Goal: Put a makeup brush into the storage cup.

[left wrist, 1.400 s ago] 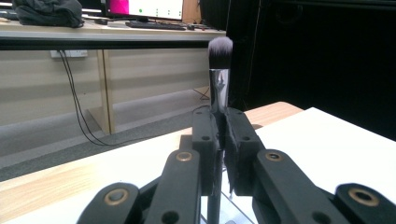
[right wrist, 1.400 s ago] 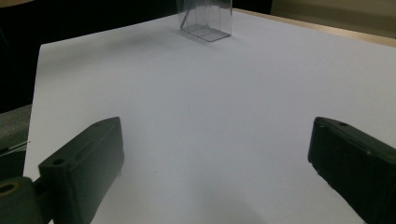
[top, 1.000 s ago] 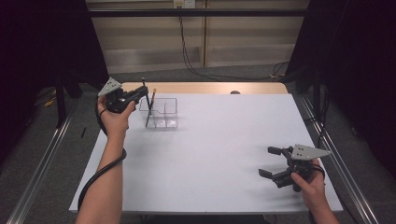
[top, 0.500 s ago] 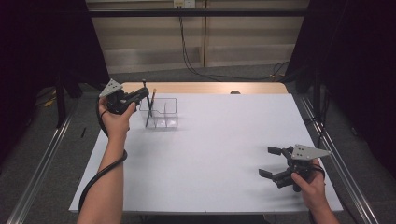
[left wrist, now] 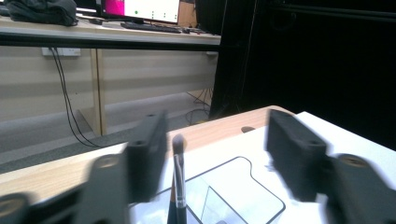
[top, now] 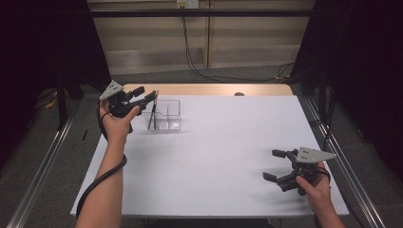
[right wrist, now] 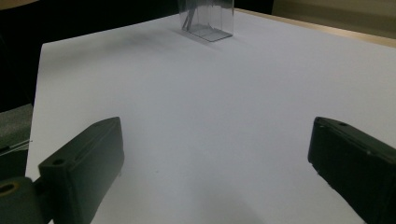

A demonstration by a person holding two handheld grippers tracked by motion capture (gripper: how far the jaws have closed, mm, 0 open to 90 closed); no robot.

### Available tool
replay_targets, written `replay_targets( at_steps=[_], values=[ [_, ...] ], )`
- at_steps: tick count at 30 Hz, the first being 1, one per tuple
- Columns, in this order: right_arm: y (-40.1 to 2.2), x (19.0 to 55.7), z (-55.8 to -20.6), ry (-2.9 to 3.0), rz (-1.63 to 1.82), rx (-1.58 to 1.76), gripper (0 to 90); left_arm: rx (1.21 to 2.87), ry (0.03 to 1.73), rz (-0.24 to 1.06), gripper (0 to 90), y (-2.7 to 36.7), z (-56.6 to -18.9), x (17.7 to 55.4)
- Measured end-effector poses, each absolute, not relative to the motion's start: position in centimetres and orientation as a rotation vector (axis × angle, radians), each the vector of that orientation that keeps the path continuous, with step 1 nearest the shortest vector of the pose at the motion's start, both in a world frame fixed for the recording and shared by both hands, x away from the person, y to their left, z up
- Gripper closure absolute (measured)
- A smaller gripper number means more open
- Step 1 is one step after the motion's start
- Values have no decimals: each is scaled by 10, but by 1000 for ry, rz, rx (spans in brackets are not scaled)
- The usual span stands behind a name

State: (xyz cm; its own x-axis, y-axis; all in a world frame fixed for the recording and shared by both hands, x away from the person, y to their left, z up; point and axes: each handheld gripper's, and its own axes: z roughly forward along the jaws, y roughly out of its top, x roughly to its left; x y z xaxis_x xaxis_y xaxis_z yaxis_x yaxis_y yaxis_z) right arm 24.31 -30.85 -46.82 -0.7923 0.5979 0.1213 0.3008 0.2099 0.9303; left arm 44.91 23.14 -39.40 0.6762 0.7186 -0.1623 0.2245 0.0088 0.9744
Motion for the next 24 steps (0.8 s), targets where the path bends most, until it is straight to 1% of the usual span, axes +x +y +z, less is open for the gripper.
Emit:
replay_targets(
  at_steps=[1,3,5,11,19,24],
  values=[
    [-308,243,-468,2222,1611,848,31,1556,818,447,286,232,-394,448],
    [-308,243,-468,2222,1613,848,31,1566,807,443,264,232,-394,447],
    [-308,243,-468,2222,1613,846,31,1570,804,436,209,232,-394,445],
    [-308,243,-468,2223,1610,848,31,1572,809,428,105,232,-397,441],
    [-307,243,-468,2222,1610,847,31,1571,807,398,48,231,-403,432],
    [-307,242,-468,2221,1611,843,31,1573,783,400,21,230,-406,426]
  ],
)
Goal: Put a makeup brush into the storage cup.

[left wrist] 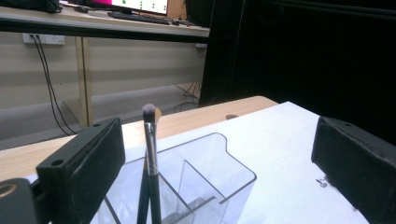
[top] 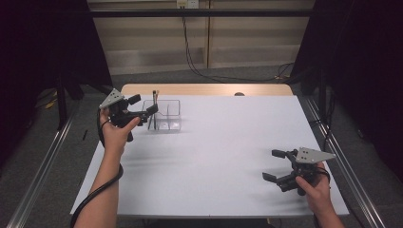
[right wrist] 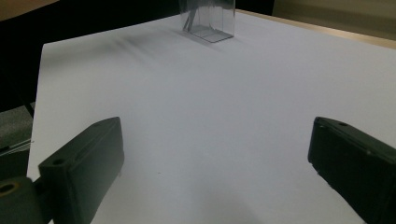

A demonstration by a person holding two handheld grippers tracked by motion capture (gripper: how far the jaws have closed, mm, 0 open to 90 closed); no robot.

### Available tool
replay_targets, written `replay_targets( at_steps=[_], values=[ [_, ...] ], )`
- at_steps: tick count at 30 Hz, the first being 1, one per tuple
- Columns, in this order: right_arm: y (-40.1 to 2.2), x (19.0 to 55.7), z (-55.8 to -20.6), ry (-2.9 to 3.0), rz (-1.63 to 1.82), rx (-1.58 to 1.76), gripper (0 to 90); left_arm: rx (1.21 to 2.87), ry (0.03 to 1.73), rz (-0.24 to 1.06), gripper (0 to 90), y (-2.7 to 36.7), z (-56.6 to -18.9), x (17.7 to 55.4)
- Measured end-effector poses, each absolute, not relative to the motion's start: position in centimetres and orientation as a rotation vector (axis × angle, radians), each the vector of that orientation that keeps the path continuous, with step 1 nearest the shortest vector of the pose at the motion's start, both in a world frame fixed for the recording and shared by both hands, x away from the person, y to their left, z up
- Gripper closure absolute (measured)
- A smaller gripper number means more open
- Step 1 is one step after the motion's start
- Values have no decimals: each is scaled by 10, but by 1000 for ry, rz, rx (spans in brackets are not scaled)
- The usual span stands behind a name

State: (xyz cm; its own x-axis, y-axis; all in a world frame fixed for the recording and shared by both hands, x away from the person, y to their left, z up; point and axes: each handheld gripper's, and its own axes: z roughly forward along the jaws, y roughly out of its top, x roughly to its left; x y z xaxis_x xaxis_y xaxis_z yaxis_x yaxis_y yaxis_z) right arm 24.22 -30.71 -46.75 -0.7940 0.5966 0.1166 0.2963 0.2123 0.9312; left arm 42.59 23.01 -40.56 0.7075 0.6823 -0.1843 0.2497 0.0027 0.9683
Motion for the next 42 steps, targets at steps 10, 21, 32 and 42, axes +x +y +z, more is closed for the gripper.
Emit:
replay_targets(
  at_steps=[10,21,32,42],
  values=[
    [-306,243,-467,2220,1617,839,31,1567,759,391,0,234,-412,415],
    [-306,243,-468,2226,1614,841,31,1589,723,382,0,238,-419,399],
    [-306,243,-467,2219,1618,834,31,1616,675,332,0,238,-427,384],
    [-306,242,-467,2219,1616,834,31,1636,629,305,0,240,-434,372]
  ],
)
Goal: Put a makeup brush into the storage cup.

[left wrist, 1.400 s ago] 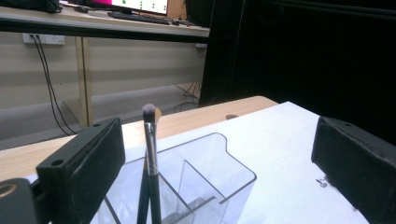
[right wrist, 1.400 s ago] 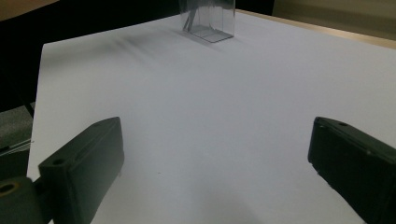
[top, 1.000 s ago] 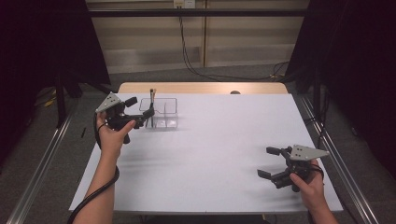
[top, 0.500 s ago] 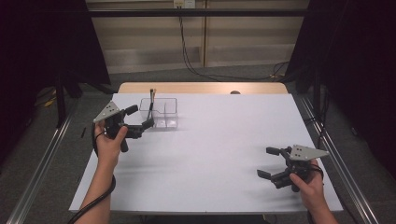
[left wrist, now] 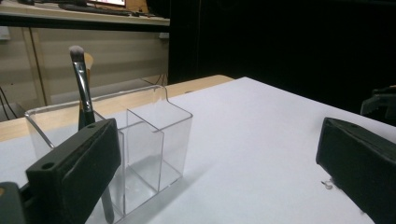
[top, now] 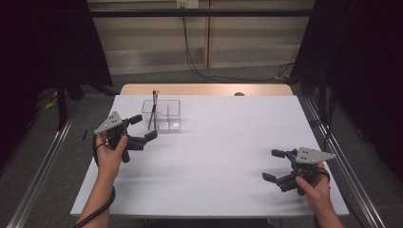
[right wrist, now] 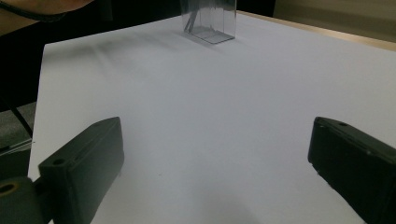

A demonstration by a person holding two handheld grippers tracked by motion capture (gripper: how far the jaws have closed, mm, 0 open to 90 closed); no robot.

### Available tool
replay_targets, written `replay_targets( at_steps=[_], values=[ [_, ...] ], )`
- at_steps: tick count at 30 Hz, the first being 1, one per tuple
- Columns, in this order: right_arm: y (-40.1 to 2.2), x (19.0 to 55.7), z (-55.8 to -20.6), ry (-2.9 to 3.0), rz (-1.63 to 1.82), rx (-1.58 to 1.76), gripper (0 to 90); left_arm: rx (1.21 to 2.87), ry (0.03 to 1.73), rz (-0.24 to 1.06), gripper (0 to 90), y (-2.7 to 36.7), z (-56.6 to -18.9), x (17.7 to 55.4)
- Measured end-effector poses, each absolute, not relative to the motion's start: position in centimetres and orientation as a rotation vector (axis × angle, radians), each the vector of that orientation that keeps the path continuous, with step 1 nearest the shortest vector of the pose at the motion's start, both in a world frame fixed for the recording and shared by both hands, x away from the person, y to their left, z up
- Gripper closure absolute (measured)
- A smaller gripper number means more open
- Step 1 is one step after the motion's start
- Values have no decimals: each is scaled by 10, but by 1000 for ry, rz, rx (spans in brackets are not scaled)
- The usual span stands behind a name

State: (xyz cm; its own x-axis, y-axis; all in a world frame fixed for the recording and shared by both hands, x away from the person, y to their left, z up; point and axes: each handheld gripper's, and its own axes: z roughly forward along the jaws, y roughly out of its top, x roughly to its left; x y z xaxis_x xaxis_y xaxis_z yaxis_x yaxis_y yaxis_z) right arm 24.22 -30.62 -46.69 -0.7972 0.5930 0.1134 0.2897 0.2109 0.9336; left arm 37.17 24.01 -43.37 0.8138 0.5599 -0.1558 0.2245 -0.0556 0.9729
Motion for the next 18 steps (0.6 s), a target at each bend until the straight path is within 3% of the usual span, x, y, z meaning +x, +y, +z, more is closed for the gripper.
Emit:
replay_targets(
  at_steps=[18],
  values=[
    [-306,242,-466,2221,1613,827,31,1687,607,276,0,246,-442,353]
  ],
)
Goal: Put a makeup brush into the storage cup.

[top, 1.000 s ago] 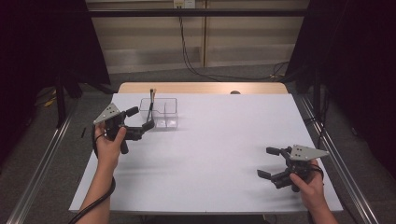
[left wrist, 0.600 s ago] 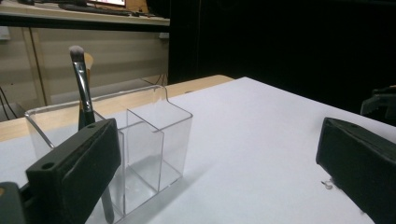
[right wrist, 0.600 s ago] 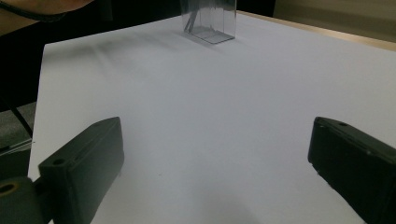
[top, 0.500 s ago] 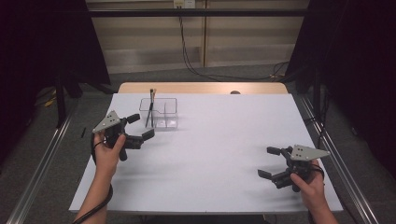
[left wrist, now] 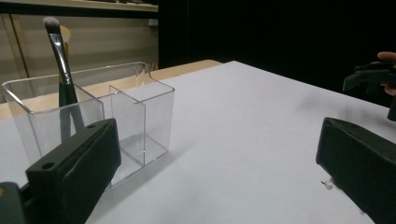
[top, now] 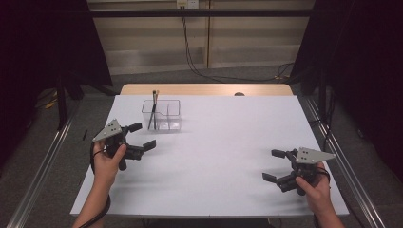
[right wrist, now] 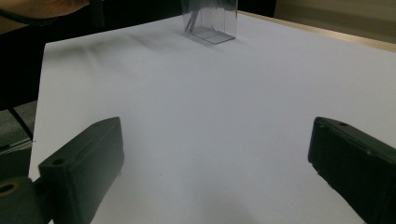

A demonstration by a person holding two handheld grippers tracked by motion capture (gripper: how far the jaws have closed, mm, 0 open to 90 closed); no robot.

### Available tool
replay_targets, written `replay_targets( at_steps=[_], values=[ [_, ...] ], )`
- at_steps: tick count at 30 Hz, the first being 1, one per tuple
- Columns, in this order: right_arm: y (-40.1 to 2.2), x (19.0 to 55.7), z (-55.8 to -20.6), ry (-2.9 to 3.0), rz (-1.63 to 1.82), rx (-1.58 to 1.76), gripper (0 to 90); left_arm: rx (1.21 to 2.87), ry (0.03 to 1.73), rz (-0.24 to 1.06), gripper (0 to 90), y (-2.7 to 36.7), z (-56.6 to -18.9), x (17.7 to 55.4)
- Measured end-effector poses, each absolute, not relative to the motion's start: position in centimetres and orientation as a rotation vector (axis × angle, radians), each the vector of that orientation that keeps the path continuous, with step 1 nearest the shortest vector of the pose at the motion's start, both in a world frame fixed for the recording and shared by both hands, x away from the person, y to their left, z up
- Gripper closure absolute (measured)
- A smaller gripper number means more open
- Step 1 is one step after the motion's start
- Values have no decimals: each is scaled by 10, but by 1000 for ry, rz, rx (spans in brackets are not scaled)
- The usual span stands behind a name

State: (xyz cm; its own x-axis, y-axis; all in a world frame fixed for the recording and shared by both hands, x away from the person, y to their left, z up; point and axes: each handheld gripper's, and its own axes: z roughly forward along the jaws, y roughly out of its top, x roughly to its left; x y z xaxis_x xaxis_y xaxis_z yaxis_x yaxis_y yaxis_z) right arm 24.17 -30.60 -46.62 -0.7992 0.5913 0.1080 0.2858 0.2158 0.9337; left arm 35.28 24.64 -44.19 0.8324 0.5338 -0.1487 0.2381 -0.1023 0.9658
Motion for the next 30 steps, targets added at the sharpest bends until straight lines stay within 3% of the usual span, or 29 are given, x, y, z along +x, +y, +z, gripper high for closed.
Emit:
replay_targets(
  at_steps=[30],
  values=[
    [-305,242,-466,2219,1615,817,31,1765,591,267,0,262,-455,328]
  ],
)
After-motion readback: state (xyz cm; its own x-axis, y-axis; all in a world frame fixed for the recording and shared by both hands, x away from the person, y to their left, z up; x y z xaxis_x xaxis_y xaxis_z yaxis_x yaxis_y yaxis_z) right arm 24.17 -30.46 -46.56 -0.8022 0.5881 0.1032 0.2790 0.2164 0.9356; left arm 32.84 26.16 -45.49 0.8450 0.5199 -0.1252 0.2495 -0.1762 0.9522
